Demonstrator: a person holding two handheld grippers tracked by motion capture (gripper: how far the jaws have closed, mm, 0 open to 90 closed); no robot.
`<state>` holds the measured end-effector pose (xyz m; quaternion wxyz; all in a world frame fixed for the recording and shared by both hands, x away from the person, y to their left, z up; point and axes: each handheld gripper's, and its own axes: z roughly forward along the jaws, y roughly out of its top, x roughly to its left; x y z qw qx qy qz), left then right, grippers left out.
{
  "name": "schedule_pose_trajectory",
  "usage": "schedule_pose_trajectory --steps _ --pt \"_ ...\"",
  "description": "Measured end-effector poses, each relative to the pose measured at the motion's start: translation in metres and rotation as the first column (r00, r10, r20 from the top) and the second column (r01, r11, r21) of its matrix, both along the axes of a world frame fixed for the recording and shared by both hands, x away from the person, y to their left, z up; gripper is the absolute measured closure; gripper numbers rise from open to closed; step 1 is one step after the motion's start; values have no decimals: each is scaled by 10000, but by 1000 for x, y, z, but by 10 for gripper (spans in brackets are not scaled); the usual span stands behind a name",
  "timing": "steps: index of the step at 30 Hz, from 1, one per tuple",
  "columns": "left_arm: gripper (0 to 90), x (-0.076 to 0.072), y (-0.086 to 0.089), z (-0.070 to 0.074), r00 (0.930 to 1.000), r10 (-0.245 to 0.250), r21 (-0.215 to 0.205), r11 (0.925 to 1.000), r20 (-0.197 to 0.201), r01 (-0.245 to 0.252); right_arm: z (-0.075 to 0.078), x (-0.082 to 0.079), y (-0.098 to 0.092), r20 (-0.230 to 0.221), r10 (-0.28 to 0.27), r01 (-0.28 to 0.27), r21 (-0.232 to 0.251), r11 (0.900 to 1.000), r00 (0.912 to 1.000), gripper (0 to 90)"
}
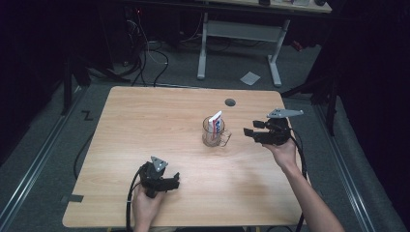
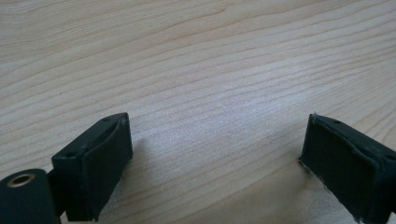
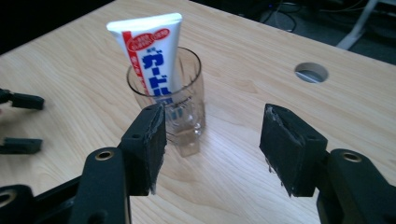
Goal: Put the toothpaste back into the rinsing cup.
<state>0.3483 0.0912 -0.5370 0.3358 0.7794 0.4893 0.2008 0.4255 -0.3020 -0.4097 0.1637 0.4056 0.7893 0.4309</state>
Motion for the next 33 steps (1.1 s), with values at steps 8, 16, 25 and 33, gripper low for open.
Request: schedule_pose_trajectory --steps 8,16,25,33 --pt "89 0 0 0 10000 8 -14 10000 4 -8 -4 -5 -8 0 -85 85 90 9999 10000 408" --pt "89 0 0 0 10000 1 1 10000 0 -1 -12 -14 -14 36 -254 254 68 9997 9997 409" --pt "89 0 0 0 10000 3 -2 10000 0 -3 -24 -24 -17 5 -392 392 -109 9992 9992 410" --pt "89 0 0 0 10000 5 0 10000 -2 -5 -34 -28 -21 -146 -532 532 -5 9986 9985 412"
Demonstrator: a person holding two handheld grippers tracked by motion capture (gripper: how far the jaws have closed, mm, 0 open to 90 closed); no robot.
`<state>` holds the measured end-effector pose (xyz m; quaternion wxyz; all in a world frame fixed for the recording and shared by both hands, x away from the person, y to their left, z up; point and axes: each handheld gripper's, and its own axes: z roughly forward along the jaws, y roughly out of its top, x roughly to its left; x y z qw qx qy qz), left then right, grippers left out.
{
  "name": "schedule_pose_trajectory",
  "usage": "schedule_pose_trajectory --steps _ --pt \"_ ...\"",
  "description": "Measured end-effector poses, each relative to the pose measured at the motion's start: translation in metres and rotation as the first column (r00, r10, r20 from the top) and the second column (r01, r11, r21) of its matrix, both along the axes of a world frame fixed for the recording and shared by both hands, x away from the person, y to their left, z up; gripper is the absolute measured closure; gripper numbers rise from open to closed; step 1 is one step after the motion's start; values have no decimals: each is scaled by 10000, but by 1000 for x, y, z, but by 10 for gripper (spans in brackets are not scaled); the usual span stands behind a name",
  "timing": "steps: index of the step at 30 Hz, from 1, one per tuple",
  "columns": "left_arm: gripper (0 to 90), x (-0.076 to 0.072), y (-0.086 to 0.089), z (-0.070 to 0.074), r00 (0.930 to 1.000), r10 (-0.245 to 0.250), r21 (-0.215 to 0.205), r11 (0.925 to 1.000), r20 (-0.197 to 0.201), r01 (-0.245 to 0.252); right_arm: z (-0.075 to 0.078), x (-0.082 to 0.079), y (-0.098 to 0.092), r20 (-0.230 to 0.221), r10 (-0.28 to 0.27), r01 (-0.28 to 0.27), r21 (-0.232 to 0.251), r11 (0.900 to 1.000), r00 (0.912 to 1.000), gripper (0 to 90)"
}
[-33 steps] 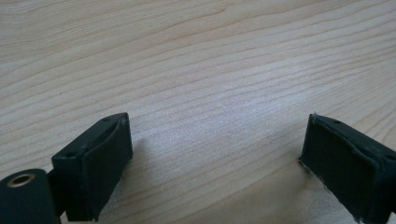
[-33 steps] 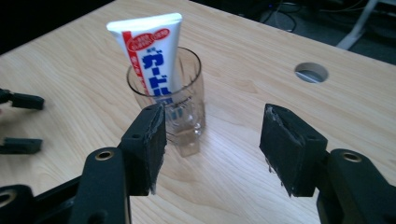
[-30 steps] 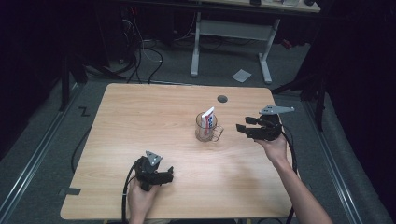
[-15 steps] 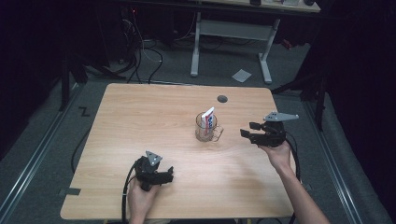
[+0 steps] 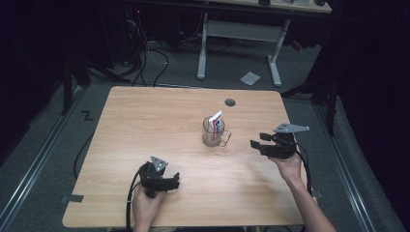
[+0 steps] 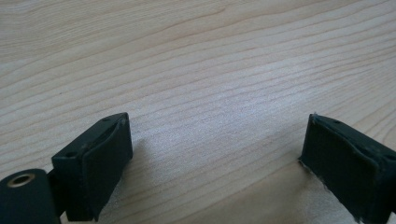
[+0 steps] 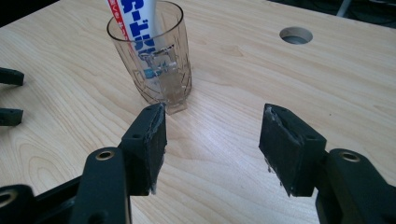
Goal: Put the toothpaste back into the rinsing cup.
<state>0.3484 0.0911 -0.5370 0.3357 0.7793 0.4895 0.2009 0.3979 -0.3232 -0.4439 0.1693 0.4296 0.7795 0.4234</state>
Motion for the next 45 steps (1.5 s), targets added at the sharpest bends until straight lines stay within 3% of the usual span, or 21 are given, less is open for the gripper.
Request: schedule_pose_trajectory --steps 23,37,45 --pt "89 0 0 0 10000 1 -6 10000 5 -1 -40 -7 -8 -705 -467 496 399 9980 9964 420" --pt "89 0 0 0 10000 -2 -5 10000 3 2 -63 -9 -1 -918 -650 655 25 9979 9937 410" --pt "89 0 0 0 10000 -2 -5 10000 2 2 -73 -6 10 -875 -684 641 -508 9966 9938 411"
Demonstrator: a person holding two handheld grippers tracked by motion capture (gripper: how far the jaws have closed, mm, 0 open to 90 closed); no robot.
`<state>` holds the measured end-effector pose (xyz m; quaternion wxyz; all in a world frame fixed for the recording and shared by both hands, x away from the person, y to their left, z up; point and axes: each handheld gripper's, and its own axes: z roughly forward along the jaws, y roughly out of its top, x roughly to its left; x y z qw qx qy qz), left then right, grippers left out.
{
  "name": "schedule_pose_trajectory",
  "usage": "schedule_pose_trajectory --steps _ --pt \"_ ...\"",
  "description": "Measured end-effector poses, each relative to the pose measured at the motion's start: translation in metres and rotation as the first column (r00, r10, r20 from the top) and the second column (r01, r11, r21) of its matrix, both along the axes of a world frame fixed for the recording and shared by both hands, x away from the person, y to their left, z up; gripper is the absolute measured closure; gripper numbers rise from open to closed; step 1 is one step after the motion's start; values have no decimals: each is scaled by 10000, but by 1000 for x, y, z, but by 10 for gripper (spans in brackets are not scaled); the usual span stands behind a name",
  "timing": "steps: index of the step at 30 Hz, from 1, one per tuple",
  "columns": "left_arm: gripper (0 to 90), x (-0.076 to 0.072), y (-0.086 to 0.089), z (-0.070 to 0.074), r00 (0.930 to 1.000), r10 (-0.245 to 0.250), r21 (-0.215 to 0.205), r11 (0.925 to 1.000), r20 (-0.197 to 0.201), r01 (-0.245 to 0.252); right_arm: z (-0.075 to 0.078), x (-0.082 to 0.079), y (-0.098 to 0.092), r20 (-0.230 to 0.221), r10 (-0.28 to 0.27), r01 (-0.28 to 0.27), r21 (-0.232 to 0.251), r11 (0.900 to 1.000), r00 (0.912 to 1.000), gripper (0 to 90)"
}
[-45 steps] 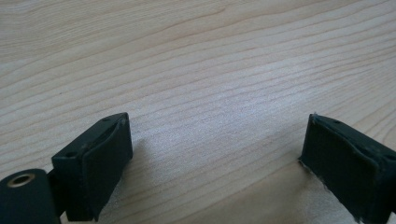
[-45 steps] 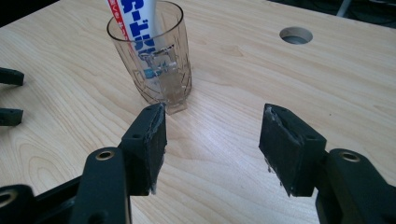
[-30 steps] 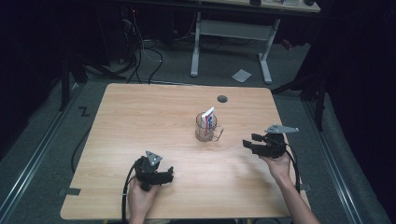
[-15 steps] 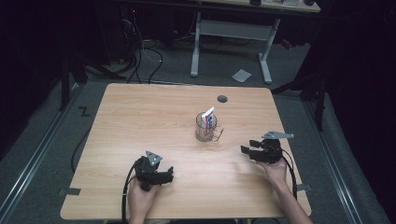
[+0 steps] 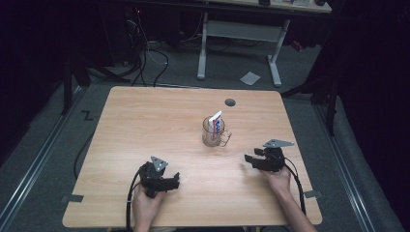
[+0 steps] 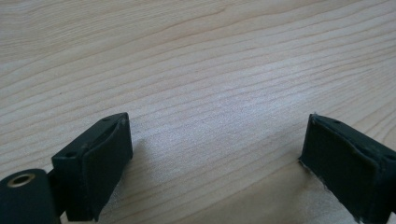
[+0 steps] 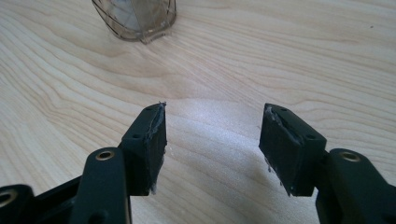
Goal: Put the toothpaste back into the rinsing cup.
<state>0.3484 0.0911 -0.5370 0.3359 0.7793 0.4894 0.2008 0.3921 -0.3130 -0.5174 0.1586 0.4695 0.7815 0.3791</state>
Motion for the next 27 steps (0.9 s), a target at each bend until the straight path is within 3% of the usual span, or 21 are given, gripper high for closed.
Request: schedule_pose_trajectory --steps 7,18,22,27 --pt "89 0 0 0 10000 0 1 10000 1 0 -8 2 7 123 -8 14 -466 9989 9999 411" --pt "89 0 0 0 10000 0 8 10000 -2 0 -13 -2 10 280 -187 209 -818 9964 9994 411" --pt "89 0 0 0 10000 3 4 10000 0 -3 -13 -3 14 418 -74 126 -1251 9921 9991 394" --pt "89 0 0 0 10000 4 2 10000 3 -4 -14 -3 13 399 -168 216 -1252 9919 9991 369"
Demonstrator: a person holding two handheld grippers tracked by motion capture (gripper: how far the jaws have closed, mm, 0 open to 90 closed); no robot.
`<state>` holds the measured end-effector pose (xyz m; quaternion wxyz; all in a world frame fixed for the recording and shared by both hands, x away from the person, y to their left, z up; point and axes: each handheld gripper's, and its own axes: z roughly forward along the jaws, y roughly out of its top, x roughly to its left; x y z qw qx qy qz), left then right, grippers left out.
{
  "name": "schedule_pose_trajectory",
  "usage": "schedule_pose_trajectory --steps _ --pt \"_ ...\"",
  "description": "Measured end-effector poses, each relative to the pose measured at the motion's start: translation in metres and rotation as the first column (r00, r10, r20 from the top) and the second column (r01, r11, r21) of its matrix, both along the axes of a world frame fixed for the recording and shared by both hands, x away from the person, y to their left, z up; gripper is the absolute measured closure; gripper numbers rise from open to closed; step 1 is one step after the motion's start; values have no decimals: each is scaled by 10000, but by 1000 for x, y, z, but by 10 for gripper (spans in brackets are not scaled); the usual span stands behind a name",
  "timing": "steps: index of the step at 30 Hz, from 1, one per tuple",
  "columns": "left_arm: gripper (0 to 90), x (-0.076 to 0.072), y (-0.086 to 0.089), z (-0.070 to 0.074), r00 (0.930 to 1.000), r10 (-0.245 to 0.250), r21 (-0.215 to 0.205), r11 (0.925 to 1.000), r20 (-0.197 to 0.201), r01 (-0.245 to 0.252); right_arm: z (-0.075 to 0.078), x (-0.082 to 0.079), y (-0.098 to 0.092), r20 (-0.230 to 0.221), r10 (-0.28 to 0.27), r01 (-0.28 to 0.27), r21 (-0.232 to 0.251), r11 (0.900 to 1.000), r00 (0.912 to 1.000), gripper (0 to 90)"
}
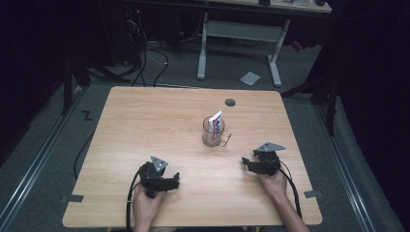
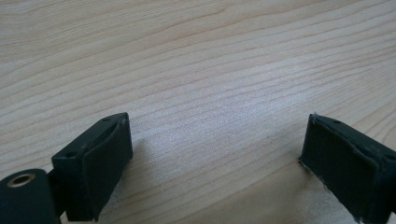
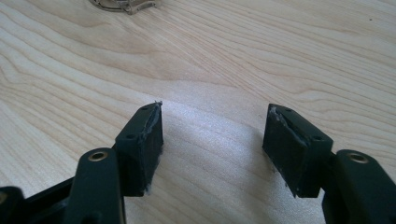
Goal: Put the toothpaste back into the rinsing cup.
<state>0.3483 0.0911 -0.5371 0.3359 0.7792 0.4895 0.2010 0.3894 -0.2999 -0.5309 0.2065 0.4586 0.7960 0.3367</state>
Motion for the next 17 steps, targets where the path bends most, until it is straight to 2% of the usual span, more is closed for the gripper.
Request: schedule_pose_trajectory --steps 17 --pt "89 0 0 0 10000 3 -7 10000 3 -3 0 0 0 -11 -147 147 -47 9999 9999 336"
